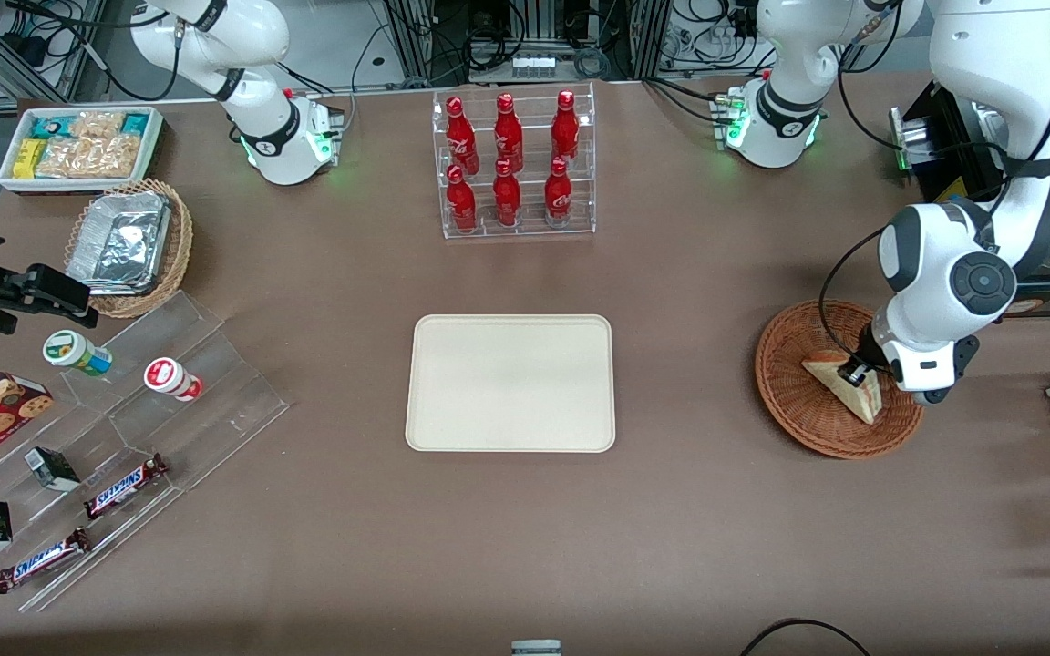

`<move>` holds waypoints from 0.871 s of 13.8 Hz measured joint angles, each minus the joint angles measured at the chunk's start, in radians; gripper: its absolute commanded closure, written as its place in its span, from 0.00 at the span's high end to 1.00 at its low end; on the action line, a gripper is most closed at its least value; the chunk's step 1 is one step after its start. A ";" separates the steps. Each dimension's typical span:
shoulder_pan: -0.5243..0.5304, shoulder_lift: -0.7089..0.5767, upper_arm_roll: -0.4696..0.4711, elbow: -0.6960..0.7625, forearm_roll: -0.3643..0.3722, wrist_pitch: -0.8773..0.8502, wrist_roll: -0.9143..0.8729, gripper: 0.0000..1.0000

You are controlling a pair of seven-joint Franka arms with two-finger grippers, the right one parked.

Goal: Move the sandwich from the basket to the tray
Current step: 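Close the left gripper on the sandwich and lift it, then carry the sandwich with the left gripper over the white tray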

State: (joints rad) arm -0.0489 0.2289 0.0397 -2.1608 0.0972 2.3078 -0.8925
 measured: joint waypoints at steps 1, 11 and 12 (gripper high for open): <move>-0.008 -0.025 -0.004 0.021 0.007 -0.071 0.000 0.08; -0.313 -0.132 -0.020 0.312 0.008 -0.530 -0.012 0.10; -0.353 -0.131 -0.021 0.322 -0.001 -0.530 -0.012 0.10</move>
State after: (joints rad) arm -0.4023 0.0983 0.0190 -1.8383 0.0962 1.7777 -0.9042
